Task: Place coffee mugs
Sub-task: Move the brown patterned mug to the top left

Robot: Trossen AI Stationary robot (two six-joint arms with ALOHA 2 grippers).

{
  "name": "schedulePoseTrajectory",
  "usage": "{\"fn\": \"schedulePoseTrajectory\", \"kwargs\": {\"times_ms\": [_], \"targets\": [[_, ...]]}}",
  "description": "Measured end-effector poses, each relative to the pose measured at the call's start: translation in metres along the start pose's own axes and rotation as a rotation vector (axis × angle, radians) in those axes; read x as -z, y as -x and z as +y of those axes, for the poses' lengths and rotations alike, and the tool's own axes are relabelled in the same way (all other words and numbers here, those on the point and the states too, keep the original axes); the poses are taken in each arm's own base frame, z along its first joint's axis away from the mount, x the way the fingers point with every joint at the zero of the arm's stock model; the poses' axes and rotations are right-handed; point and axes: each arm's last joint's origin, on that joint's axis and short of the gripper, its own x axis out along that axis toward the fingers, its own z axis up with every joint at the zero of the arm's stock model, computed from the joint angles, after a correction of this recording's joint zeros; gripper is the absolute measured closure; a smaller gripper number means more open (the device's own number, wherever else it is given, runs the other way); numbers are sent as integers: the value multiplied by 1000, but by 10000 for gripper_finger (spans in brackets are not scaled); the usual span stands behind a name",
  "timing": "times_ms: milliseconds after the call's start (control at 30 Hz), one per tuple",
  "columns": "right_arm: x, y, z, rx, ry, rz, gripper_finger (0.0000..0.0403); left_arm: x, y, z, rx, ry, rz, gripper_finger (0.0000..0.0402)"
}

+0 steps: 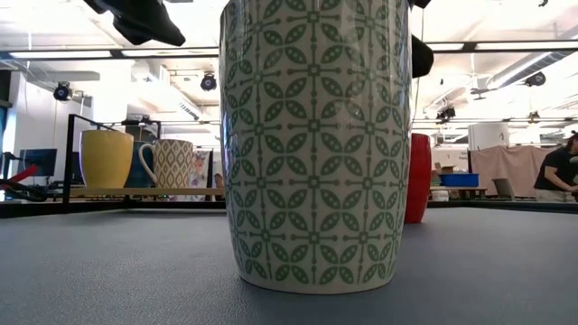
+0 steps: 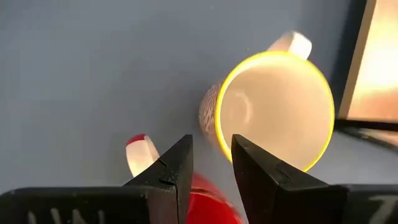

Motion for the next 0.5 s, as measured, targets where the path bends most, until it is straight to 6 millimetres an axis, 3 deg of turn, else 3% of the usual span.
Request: {"fn": "schedulePoseTrajectory", "kwargs": {"times_ms": [500], "targets": [[3,-11,-1,28,85,-44,305,4,0,2,-12,11,42,328]]}}
